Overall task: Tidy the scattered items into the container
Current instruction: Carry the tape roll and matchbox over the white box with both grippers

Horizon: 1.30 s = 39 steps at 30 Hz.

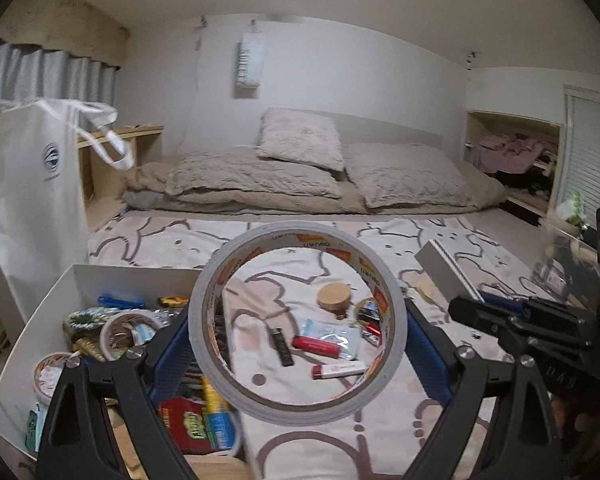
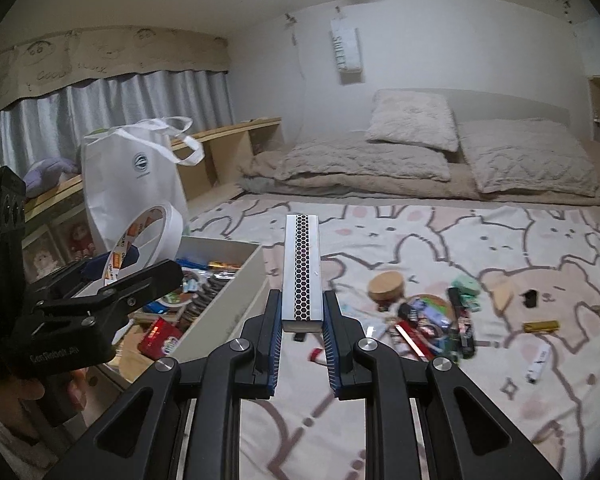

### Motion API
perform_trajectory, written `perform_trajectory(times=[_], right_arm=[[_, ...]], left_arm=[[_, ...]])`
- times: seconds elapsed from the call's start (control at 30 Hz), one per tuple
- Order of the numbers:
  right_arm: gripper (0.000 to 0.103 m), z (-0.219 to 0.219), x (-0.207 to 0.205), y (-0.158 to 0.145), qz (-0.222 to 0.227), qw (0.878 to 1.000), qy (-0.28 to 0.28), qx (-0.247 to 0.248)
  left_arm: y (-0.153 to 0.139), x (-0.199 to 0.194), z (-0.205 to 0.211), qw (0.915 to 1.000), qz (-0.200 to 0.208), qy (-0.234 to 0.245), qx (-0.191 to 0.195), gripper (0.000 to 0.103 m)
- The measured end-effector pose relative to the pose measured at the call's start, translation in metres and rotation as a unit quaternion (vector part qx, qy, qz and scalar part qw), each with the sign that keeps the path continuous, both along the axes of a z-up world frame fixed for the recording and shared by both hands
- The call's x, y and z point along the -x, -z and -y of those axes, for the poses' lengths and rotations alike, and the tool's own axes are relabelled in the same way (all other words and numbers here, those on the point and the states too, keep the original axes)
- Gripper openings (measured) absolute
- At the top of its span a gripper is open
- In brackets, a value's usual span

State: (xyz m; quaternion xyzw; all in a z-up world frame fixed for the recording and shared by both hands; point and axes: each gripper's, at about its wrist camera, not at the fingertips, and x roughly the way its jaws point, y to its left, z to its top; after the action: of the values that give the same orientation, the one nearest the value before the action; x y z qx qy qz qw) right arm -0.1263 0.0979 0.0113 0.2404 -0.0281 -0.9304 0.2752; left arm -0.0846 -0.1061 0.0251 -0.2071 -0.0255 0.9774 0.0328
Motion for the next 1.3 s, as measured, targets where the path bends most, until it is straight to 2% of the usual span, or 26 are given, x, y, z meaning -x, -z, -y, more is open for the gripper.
perform_trajectory(times=[0.3, 0.5, 0.87, 1.17, 1.3], right_arm=[[0.019, 0.046, 0.010, -0.004, 0.001, 0.999, -0.044, 0.000], [0.019, 0.074, 0.014, -0.011, -0.004, 0.998, -0.069, -0.003], [0.020, 0.124, 0.009, -0.017, -0.003, 0.994, -0.113, -0.008], [0.020, 0.152, 0.006, -0.016, -0.005, 0.991, -0.134, -0.018], [0.020, 0.161, 0.007, -0.014, -0.001, 0.990, -0.140, -0.021]], left_arm=[[-0.004, -0.004, 0.050, 0.9982, -0.010, -0.059, -0.005, 0.094], [-0.008, -0.014, 0.084, 0.9945, -0.015, -0.103, 0.006, 0.094], [-0.012, -0.035, 0.143, 0.9861, -0.024, -0.158, -0.044, 0.094], [-0.004, -0.037, 0.176, 0.9785, -0.002, -0.200, -0.050, 0.094], [0.005, -0.032, 0.183, 0.9775, 0.016, -0.204, -0.052, 0.094]])
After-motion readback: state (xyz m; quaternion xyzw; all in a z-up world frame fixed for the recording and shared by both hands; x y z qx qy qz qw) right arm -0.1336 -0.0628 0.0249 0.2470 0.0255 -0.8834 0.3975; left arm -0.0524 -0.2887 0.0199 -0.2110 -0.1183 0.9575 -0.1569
